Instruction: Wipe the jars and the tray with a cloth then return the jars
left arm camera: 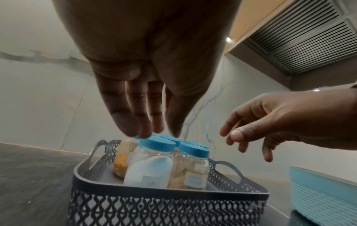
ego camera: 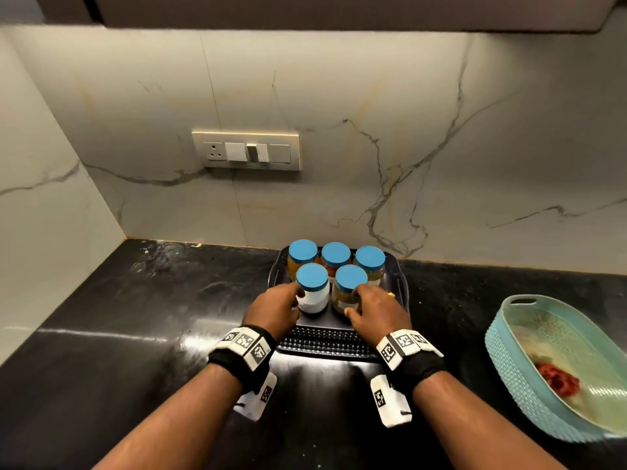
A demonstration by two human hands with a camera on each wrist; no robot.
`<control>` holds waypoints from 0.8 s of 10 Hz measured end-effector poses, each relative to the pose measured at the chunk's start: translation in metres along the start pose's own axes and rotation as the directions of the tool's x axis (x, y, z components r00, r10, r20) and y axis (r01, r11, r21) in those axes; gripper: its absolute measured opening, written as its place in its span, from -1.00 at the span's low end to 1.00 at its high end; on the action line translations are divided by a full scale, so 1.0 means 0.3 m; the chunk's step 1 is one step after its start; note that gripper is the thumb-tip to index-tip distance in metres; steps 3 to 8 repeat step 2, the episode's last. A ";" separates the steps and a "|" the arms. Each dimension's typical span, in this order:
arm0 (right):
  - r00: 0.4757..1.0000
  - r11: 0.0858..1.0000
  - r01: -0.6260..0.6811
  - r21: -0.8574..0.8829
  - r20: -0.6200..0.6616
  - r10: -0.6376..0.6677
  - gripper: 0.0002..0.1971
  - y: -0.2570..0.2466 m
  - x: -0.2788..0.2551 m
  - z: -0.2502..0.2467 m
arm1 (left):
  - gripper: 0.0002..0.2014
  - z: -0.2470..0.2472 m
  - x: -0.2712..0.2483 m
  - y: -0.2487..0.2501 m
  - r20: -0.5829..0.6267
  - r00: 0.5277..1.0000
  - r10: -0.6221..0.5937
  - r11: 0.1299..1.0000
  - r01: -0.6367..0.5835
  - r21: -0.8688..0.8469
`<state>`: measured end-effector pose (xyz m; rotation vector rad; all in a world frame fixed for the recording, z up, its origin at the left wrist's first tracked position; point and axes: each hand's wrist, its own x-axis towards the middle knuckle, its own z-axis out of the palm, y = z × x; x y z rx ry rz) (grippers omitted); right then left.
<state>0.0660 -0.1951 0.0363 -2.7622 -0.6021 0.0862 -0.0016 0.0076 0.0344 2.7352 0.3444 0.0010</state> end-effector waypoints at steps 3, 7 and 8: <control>0.996 0.997 -0.063 -0.052 -0.063 0.060 -0.57 -0.154 -0.193 -0.005 | -0.40 -0.044 -0.188 -0.049 -0.049 0.982 0.185 0.983 -0.184 0.021; 0.996 0.997 -0.063 -0.052 -0.063 0.060 -0.57 -0.154 -0.193 -0.005 | -0.40 -0.044 -0.188 -0.049 -0.049 0.982 0.185 0.983 -0.184 0.021; 0.996 0.997 -0.063 -0.052 -0.063 0.060 -0.57 -0.154 -0.193 -0.005 | -0.40 -0.044 -0.188 -0.049 -0.049 0.982 0.185 0.983 -0.184 0.021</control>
